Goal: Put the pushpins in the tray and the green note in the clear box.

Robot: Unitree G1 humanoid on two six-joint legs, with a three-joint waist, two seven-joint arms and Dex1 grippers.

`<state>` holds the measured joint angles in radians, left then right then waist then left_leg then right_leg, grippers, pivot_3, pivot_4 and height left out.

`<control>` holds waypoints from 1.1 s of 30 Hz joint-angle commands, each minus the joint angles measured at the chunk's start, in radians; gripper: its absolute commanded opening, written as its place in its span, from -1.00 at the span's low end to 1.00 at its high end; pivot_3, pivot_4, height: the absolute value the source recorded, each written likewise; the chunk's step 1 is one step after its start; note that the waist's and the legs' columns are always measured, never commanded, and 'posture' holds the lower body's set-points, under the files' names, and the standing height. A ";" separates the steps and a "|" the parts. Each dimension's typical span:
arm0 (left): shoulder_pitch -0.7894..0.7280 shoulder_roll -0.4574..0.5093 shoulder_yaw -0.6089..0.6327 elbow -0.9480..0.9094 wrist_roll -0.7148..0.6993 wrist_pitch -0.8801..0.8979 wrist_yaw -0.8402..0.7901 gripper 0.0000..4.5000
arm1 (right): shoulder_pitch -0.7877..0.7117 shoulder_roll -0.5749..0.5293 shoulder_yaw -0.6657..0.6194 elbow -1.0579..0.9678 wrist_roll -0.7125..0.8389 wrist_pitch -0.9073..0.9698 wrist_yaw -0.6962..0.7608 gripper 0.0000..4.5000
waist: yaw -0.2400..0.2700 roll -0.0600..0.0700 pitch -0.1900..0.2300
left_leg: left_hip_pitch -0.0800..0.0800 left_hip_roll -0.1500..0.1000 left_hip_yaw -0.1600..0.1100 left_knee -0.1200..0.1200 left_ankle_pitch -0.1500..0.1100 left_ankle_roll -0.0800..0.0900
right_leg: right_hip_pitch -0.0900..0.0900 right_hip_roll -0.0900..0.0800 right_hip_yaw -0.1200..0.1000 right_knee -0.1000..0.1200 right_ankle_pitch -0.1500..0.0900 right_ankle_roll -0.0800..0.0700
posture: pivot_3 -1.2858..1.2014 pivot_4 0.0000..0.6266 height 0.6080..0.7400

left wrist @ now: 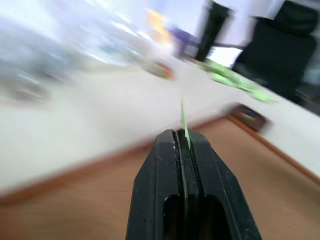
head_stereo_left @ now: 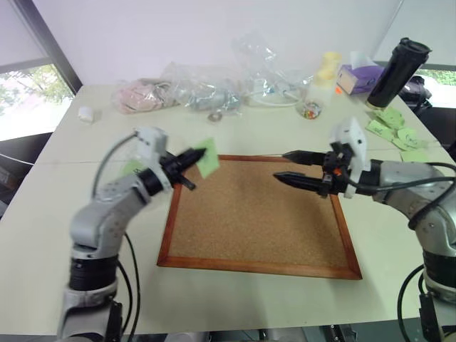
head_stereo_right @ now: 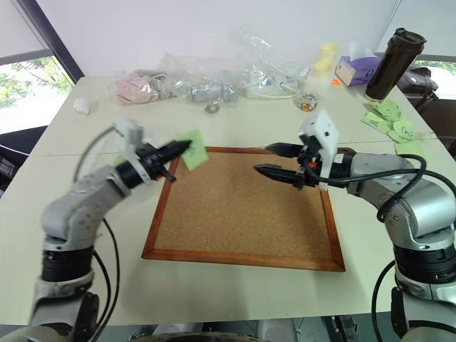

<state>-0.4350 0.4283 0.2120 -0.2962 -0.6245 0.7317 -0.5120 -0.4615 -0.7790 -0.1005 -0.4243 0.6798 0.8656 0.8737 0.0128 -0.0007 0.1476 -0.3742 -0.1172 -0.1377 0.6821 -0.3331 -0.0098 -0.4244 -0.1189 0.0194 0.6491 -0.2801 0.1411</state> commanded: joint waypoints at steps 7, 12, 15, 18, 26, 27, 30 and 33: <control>0.049 0.225 0.161 0.175 0.078 -0.092 -0.036 -1.00 | -0.021 -0.012 0.106 -0.020 -0.030 -0.082 0.078 0.28 | -0.001 0.000 0.000 | 0.000 0.000 0.000 0.000 0.000 0.000 | 0.000 0.000 0.000 0.000 0.000 0.000 | 0.03 -0.52 1.00; 0.083 0.240 0.131 0.283 0.110 -0.129 -0.068 -0.41 | -0.032 -0.006 0.138 0.015 -0.083 -0.128 0.081 0.31 | 0.001 -0.002 0.001 | 0.000 0.000 -0.001 -0.001 0.000 0.000 | -0.001 0.000 -0.001 0.000 0.000 0.000 | 0.03 -0.52 1.00; 0.105 0.242 0.124 0.316 0.137 -0.159 -0.078 0.26 | -0.034 -0.006 0.140 0.031 -0.098 -0.144 0.085 0.31 | 0.000 -0.003 0.002 | 0.000 0.000 -0.001 0.000 0.000 0.000 | 0.000 0.000 -0.001 0.000 0.000 0.000 | 0.03 -0.52 1.00; 0.116 0.254 0.130 0.294 0.124 -0.148 -0.103 0.90 | -0.032 -0.012 0.138 0.042 -0.111 -0.153 0.088 0.31 | -0.001 -0.003 0.002 | -0.001 0.000 -0.001 -0.001 0.000 0.000 | -0.001 -0.001 -0.001 0.000 0.000 0.000 | 0.03 -0.52 1.00; 0.090 0.339 0.061 0.150 0.063 -0.093 -0.282 0.96 | 0.026 -0.088 0.118 0.071 -0.152 -0.195 0.148 0.31 | 0.000 -0.003 0.002 | -0.001 0.000 -0.001 -0.001 0.000 0.000 | -0.001 -0.001 -0.001 0.000 0.000 0.000 | 0.03 -0.52 1.00; 0.084 0.344 0.050 0.137 0.055 -0.086 -0.295 0.96 | 0.030 -0.095 0.115 0.075 -0.153 -0.200 0.153 0.31 | -0.001 -0.003 0.002 | -0.001 0.000 -0.001 -0.001 0.000 0.000 | -0.001 -0.001 -0.001 0.000 0.000 0.000 | 0.03 -0.52 1.00; 0.071 0.355 0.000 0.056 0.019 -0.055 -0.350 0.96 | 0.041 -0.118 0.090 0.090 -0.158 -0.205 0.158 0.31 | -0.002 -0.003 0.002 | -0.001 0.000 -0.001 -0.001 0.000 0.000 | -0.001 -0.001 -0.001 0.000 0.000 0.000 | 0.03 -0.52 1.00; 0.072 0.350 -0.046 -0.013 -0.009 -0.031 -0.384 0.96 | 0.055 -0.142 0.063 0.099 -0.158 -0.206 0.161 0.31 | -0.002 -0.003 0.002 | -0.001 0.000 -0.001 -0.001 0.000 0.000 | -0.001 -0.001 -0.001 0.000 0.000 0.000 | 0.03 -0.52 1.00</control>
<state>-0.3545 0.7664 0.1709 -0.2602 -0.6077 0.6936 -0.8761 -0.4041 -0.9024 0.0091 -0.3166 0.5204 0.6725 1.0286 0.0112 -0.0035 0.1495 -0.3750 -0.1169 -0.1388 0.6808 -0.3332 -0.0097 -0.4251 -0.1198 0.0187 0.6489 -0.2801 0.1410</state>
